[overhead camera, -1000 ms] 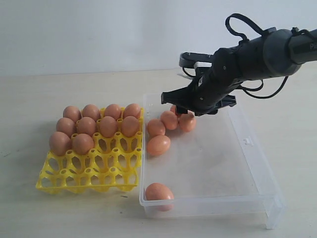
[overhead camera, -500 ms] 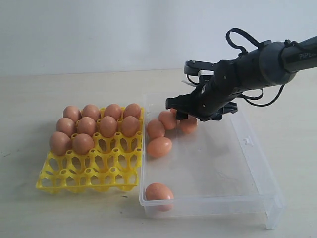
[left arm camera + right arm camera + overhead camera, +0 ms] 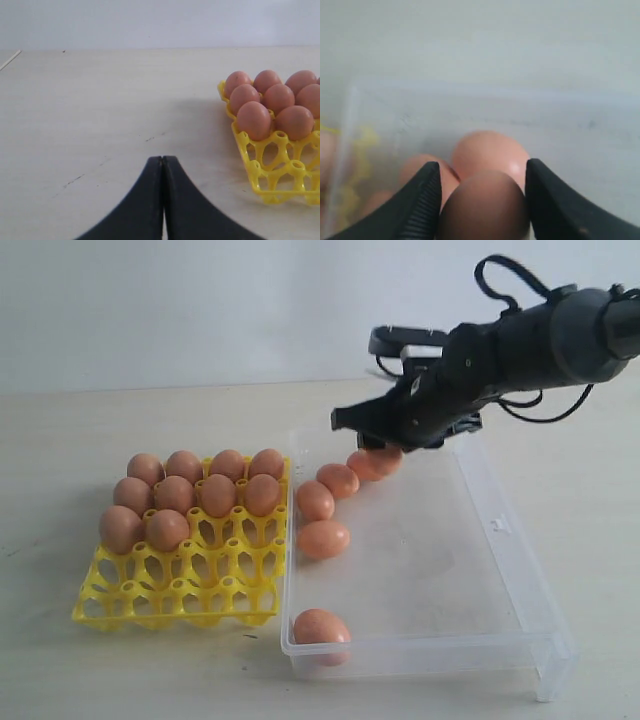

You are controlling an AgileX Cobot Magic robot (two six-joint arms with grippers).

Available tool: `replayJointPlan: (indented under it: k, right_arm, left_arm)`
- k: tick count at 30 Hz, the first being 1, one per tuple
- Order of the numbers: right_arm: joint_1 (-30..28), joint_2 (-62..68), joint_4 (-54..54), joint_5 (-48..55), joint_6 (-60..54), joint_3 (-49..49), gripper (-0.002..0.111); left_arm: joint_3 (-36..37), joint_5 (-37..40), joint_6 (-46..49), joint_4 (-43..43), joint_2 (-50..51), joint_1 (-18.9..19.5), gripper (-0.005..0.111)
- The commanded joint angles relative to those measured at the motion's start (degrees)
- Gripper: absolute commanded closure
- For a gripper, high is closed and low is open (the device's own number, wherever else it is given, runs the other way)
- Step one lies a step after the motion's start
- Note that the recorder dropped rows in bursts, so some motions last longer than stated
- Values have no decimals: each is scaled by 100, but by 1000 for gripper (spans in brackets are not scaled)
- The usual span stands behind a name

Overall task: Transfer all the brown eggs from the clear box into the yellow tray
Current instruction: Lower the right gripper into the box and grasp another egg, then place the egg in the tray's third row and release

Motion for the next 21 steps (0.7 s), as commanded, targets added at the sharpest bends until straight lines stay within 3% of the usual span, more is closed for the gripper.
replayJointPlan:
  k: [1, 6, 11, 15, 21]
  right_arm:
    - [476, -691, -253, -923, -102, 135, 108]
    - [1256, -880, -940, -2337, -68, 626, 108]
    - [1800, -658, -2054, -2917, 673, 826, 108]
    - [2014, -386, -3179, -3454, 1646, 851, 108]
    - [2057, 111, -3575, -3869, 2060, 851, 108]
  left_arm:
    - [-23, -71, -11, -32, -32, -49, 107]
    - [-23, -71, -11, -32, -32, -49, 107]
    - [-23, -71, -11, -32, -32, -49, 107]
    - [-23, -71, -11, -32, -32, -49, 107]
    - [-23, -71, -11, -32, -32, -49, 107]
